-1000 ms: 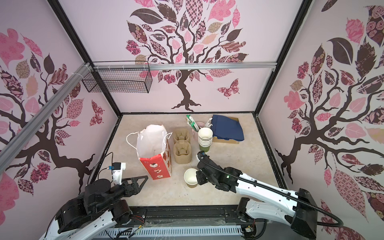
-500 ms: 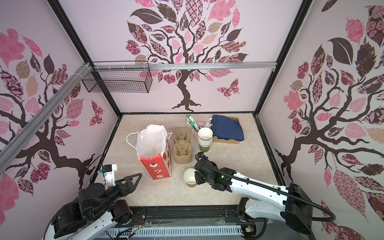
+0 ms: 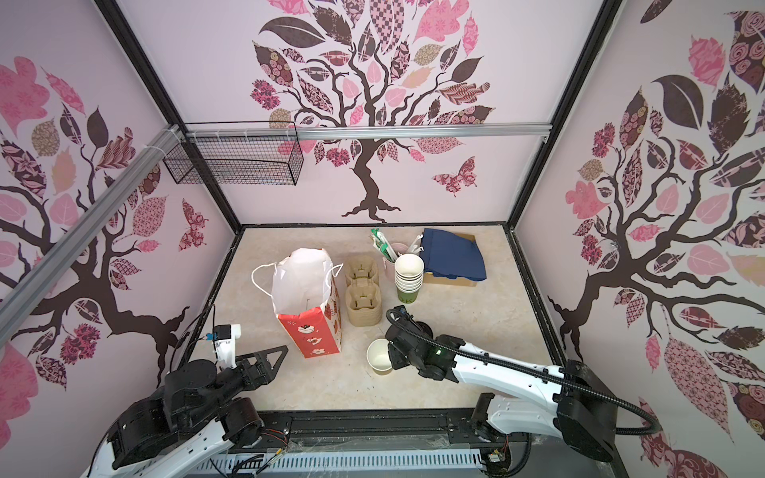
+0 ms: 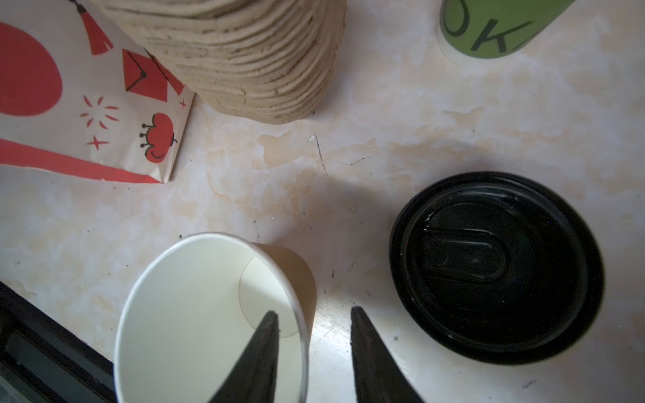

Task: Pack a coffee takeout order
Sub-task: Place the coffee cup at the bottom-center of the table, then pick up the lid from the lid.

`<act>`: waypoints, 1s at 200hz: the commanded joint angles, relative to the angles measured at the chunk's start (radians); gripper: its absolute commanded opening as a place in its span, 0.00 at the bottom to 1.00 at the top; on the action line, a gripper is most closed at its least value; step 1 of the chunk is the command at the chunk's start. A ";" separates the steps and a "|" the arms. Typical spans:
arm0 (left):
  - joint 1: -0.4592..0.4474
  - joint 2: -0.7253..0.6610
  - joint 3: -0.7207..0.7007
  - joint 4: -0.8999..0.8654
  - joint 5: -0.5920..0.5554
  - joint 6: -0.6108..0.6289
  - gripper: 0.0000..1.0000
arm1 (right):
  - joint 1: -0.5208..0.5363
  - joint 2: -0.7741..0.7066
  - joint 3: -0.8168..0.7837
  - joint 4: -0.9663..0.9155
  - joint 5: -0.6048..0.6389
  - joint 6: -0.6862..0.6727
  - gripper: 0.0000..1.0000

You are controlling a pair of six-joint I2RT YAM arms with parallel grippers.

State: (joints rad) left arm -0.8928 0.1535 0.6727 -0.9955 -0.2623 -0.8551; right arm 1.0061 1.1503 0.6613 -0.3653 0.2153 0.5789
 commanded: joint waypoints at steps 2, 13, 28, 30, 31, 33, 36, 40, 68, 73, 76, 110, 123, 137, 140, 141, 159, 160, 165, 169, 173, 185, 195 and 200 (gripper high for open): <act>0.002 0.045 0.012 0.169 0.200 0.140 0.94 | 0.005 -0.041 0.049 -0.049 0.015 0.001 0.47; 0.001 0.106 0.004 0.270 0.359 0.177 0.93 | 0.005 -0.067 0.065 -0.066 0.016 0.004 0.51; 0.000 0.214 0.014 0.356 0.531 0.203 0.89 | 0.005 -0.105 0.084 -0.097 0.033 0.012 0.54; -0.001 0.230 0.017 0.360 0.547 0.207 0.88 | 0.005 -0.110 0.087 -0.102 0.036 0.013 0.54; -0.002 0.238 0.020 0.364 0.555 0.209 0.88 | 0.005 -0.113 0.088 -0.103 0.039 0.014 0.54; -0.005 0.253 0.025 0.368 0.569 0.214 0.88 | 0.005 -0.120 0.089 -0.108 0.044 0.014 0.54; -0.008 0.274 0.032 0.372 0.587 0.222 0.87 | 0.005 -0.129 0.092 -0.120 0.054 0.018 0.55; -0.014 0.303 0.044 0.375 0.606 0.236 0.87 | 0.005 -0.141 0.096 -0.134 0.069 0.020 0.55; -0.068 0.421 0.100 0.387 0.653 0.341 0.85 | -0.006 -0.220 0.125 -0.277 0.222 0.067 0.55; -0.086 0.436 0.102 0.397 0.647 0.354 0.86 | -0.016 -0.230 0.129 -0.305 0.239 0.078 0.55; -0.097 0.445 0.102 0.404 0.641 0.360 0.86 | -0.025 -0.235 0.130 -0.323 0.246 0.084 0.55; -0.221 0.590 0.092 0.442 0.444 0.355 0.86 | -0.186 -0.315 0.086 -0.385 0.146 0.126 0.55; -0.237 0.649 0.081 0.427 0.284 0.291 0.83 | -0.234 -0.330 0.057 -0.361 0.087 0.141 0.54; -0.239 0.691 0.057 0.464 0.247 0.231 0.81 | -0.254 -0.304 0.039 -0.342 0.049 0.157 0.61; -0.241 0.696 0.053 0.474 0.246 0.218 0.81 | -0.254 -0.294 0.038 -0.341 0.049 0.158 0.62; -0.241 0.698 0.053 0.478 0.243 0.213 0.81 | -0.254 -0.291 0.038 -0.341 0.049 0.159 0.62; -0.257 0.697 0.017 0.570 0.223 0.156 0.81 | -0.256 -0.240 0.028 -0.339 0.064 0.170 0.62; -0.258 0.696 0.015 0.576 0.221 0.155 0.81 | -0.257 -0.238 0.026 -0.337 0.065 0.170 0.62; -0.260 0.695 0.004 0.595 0.215 0.146 0.80 | -0.261 -0.229 0.019 -0.327 0.068 0.170 0.61; -0.262 0.694 -0.004 0.612 0.213 0.143 0.80 | -0.268 -0.222 0.012 -0.317 0.067 0.170 0.61; -0.261 0.694 -0.010 0.623 0.212 0.143 0.80 | -0.277 -0.215 0.006 -0.307 0.058 0.168 0.61; -0.262 0.702 -0.015 0.629 0.198 0.154 0.80 | -0.327 -0.193 -0.016 -0.257 0.007 0.154 0.60; -0.262 0.710 -0.010 0.618 0.177 0.169 0.80 | -0.364 -0.176 -0.031 -0.219 -0.027 0.143 0.59; -0.262 0.711 -0.007 0.613 0.164 0.176 0.80 | -0.371 -0.162 -0.034 -0.206 -0.031 0.139 0.58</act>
State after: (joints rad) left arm -1.1519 0.8616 0.6876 -0.4408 -0.0204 -0.6762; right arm 0.6903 0.9497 0.6468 -0.6350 0.2466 0.7265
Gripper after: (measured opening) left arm 0.804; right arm 0.591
